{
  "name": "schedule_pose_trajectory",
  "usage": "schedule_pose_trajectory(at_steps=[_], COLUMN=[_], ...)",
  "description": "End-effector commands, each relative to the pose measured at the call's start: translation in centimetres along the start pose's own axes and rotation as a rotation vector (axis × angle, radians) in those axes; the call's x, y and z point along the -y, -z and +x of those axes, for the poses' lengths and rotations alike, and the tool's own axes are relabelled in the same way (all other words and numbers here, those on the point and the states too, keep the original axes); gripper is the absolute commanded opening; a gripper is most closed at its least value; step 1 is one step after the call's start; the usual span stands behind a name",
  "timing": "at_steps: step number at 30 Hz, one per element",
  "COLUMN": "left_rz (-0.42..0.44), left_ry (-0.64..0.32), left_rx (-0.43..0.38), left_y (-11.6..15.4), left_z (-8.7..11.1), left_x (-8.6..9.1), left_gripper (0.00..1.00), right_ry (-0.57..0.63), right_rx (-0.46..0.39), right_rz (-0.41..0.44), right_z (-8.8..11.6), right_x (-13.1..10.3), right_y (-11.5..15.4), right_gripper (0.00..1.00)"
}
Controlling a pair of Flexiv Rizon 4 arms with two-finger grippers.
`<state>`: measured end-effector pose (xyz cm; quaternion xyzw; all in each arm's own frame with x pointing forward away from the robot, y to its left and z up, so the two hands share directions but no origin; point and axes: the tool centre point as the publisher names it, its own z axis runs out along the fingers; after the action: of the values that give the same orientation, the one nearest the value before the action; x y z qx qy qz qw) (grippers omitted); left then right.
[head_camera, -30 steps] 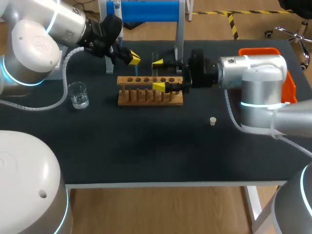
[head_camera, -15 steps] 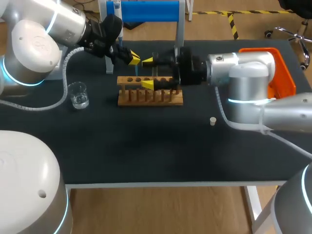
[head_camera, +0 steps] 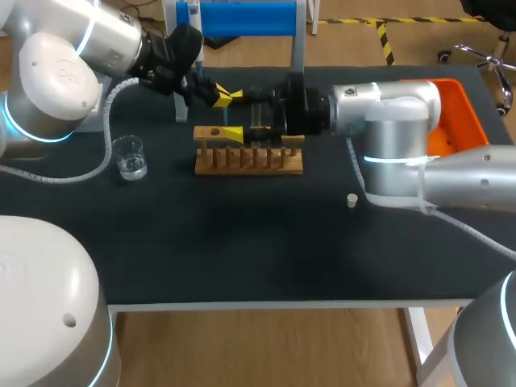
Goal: Invert the test tube, pick up the pipette, mount the tip to pipette, aspirate from beaker and dispense into the tube, eject the tip, return the pipette, and cap with the stopper.
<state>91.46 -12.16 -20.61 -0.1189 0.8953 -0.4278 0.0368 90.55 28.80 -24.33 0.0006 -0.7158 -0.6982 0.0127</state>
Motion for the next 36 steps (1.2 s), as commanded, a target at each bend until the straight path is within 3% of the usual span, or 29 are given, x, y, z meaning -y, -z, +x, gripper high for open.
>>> schedule_pose_trajectory(at_steps=[1, 9, 10, 12, 15, 18, 23, 28, 36], left_rz=[-0.004, -0.004, -0.004, -0.004, -0.004, -0.004, -0.004, -0.004, -0.004], left_ry=[0.001, 0.001, 0.001, 0.001, 0.001, 0.001, 0.001, 0.001, 0.001], left_rx=[-0.003, -0.003, -0.003, -0.003, -0.003, -0.003, -0.003, -0.003, -0.003], left_y=[0.13, 0.13, 0.13, 0.13, 0.13, 0.13, 0.13, 0.13, 0.13], left_z=[-0.05, -0.05, -0.05, -0.05, -0.05, -0.05, -0.05, -0.05, -0.05], left_x=[0.07, 0.07, 0.07, 0.07, 0.07, 0.07, 0.07, 0.07, 0.07], left_gripper=[0.0, 0.0, 0.0, 0.0, 0.0, 0.0, 0.0, 0.0, 0.0], right_ry=[0.002, 0.002, 0.001, 0.0, -0.001, -0.003, -0.003, -0.014, -0.009], right_rx=[-0.013, -0.018, -0.019, -0.021, -0.023, -0.024, -0.026, -0.038, -0.056], right_rz=[-0.004, -0.008, -0.009, -0.01, -0.01, -0.011, -0.015, -0.03, -0.029], right_z=[-0.57, -0.86, -0.89, -0.95, -1.07, -1.16, -1.21, -1.24, -1.06], right_x=[0.02, -0.06, -0.07, -0.09, -0.07, -0.07, -0.11, -0.23, -0.29], right_y=[-0.46, -0.88, -0.91, -1.0, -1.12, -1.17, -1.21, -1.19, -1.39], right_gripper=[1.0, 1.0, 0.93, 0.68, 0.51, 0.5, 0.56, 0.49, 0.47])
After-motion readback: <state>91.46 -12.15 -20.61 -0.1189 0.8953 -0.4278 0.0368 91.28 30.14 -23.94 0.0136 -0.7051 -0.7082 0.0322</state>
